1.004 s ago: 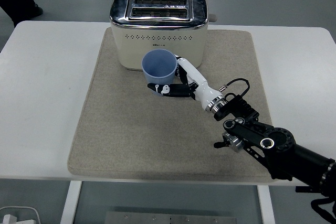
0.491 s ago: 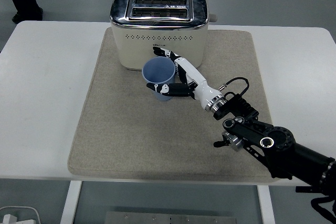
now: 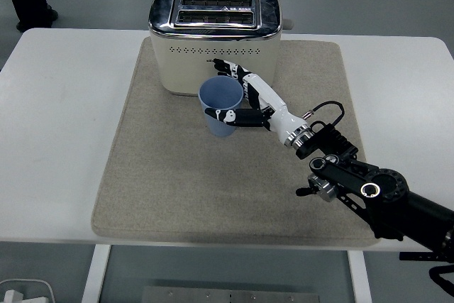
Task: Put the water cup in front of the bread machine
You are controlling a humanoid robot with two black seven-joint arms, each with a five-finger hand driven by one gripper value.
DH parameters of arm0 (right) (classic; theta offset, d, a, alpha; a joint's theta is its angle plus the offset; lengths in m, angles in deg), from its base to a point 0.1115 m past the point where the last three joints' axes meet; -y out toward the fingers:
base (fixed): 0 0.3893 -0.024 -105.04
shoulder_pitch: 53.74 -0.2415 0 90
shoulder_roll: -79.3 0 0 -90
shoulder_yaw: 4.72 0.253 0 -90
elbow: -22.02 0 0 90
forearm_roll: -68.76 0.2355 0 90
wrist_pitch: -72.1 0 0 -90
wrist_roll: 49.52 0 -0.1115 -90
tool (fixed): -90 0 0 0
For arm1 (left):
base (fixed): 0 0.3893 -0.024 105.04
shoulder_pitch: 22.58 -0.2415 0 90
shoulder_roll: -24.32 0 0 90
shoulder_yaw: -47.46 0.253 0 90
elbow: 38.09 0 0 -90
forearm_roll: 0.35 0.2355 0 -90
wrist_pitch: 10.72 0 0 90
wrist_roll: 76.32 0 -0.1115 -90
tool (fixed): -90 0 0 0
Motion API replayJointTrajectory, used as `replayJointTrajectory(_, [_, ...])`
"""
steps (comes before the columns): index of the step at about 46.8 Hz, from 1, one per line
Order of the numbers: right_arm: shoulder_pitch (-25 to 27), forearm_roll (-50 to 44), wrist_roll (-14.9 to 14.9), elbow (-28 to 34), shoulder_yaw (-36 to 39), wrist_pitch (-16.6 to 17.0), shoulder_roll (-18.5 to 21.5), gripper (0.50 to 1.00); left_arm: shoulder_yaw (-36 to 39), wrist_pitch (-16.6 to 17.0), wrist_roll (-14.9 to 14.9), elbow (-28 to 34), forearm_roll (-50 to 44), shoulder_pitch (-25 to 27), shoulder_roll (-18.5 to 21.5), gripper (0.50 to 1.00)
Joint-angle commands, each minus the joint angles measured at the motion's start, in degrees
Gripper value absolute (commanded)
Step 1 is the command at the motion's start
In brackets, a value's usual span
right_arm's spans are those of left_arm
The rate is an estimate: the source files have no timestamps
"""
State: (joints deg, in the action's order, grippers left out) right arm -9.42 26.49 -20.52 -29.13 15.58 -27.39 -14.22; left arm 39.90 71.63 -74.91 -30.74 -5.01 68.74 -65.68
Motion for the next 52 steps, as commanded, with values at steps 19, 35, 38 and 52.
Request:
replayJointTrajectory(19, [3.32,0.08,0.0,-10.63,0.44,0.88,-12.39,0.926,0.0,0.0,0.0,-0.05,0.0,0.0,0.0,0.999])
replayJointTrajectory(35, [9.03,0.08,1.06,-10.46,7.9,2.99,-20.12,0.926,0.0,0.0,0.0,-0.05,0.0,0.0,0.0,0.999])
replayJointTrajectory(38, [9.73,0.08,0.97,-10.02,9.05,3.25,-21.18,0.926,0.0,0.0,0.0,-0.05,0.0,0.0,0.0,0.999])
replayJointTrajectory(52, [9.38,5.7,0.44,-2.82,12.13,6.59,-23.55,0.926,0.0,0.0,0.0,0.03,0.0,0.0,0.0,0.999])
